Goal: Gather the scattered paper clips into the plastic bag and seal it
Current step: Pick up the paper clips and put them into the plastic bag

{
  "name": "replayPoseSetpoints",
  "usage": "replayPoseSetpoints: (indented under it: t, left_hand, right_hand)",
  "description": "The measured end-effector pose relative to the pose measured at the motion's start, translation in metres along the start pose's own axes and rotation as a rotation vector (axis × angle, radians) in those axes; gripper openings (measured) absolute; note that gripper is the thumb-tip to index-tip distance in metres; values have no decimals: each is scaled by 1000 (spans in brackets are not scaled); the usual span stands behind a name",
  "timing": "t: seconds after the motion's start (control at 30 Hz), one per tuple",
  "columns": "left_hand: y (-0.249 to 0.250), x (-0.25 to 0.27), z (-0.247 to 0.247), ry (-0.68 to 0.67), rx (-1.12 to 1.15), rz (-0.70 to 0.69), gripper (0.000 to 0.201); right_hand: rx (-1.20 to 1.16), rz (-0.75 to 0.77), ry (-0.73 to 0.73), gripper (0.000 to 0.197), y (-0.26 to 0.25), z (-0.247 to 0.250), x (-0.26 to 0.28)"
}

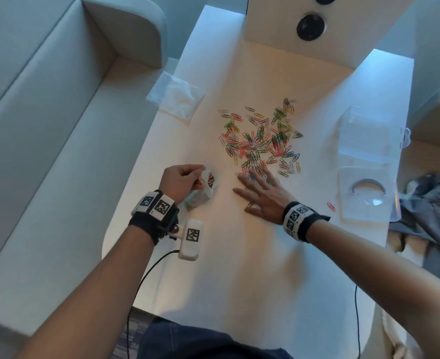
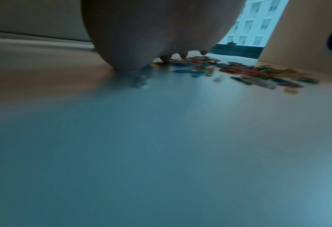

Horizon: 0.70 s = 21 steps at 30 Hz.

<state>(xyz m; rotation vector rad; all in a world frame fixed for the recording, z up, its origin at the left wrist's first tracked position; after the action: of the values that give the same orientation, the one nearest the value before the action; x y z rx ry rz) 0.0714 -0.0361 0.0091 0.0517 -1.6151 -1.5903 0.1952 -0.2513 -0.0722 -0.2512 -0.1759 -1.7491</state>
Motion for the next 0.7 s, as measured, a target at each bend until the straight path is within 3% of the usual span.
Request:
replayPoseSetpoints:
  t: [0.17,0.3,0.5,0.6,0.7]
  left_hand:
    - [4,-3,-2,-5,-6,4,16]
    - [7,-7,-9,-22,-14,15,17]
    - [9,-11,-29,-41,-35,14,17]
    - [10,-12,-39,-45,-47,1,14]
    - [14,-12,-46,-26,-67,-18,14]
  right_hand:
    - [-29,-168,-1,58,41,20,-17]
    - [-48,-149,108,53,50,31,-20]
    - [-237,-293,215,17,67,44,-20]
    - [-596,-532,380,13,82,50,-10]
    - [-1003,-950,517,16,95,44,10]
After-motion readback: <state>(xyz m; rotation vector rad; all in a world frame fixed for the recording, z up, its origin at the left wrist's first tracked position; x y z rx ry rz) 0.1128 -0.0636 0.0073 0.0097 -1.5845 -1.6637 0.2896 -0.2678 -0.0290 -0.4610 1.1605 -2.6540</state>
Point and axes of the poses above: each hand's wrist, its own x-axis away from the middle knuckle, its own z-axis out of the back of the hand, y = z × x, the point moved 5 cm from there along -x, towards the middle knuckle, and after that the axes turned 1 degree about y, right-handed, at the moved point
